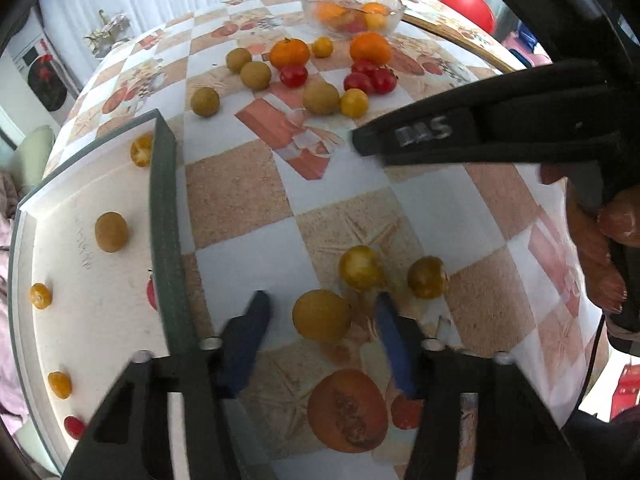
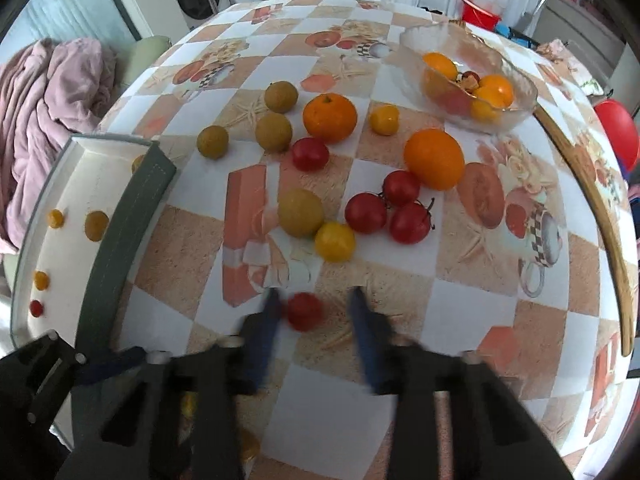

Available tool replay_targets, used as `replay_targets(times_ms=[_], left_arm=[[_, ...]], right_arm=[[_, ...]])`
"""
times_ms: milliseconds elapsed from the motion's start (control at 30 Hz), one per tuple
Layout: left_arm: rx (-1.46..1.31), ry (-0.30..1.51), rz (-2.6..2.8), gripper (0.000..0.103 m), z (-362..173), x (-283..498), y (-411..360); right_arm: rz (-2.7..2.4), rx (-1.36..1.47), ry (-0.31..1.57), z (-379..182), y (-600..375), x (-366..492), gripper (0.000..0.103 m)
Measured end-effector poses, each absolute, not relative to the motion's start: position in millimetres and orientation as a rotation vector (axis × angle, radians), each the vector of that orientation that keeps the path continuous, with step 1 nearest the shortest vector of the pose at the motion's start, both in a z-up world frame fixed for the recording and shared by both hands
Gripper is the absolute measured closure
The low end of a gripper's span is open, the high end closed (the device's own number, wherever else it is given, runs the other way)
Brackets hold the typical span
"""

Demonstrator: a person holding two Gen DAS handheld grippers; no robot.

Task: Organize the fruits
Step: 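Close the left tool on a yellow plum while the right tool grasps a red cherry tomato, then carry the yellow plum into the tray with the left tool while the right tool releases its tomato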

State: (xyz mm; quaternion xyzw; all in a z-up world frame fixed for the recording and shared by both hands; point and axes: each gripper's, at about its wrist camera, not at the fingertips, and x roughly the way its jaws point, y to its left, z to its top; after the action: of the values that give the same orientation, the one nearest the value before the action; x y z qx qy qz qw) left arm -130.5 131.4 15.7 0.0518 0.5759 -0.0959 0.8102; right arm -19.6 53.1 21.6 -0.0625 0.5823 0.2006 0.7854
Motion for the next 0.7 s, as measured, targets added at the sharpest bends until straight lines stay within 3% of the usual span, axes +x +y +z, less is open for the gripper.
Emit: replay_targets(times_ms=[67,700], left_arm=[[0.082,1.237,-0.187,0.073,17,-129,137],[-0.065,1.261,-0.138,0.073,31,-130,155]], right_arm=[[0.427,-0.077,1.277,23,42,-19,0.08],[0.437,0.08,1.33,46,-2,-58,0.08]])
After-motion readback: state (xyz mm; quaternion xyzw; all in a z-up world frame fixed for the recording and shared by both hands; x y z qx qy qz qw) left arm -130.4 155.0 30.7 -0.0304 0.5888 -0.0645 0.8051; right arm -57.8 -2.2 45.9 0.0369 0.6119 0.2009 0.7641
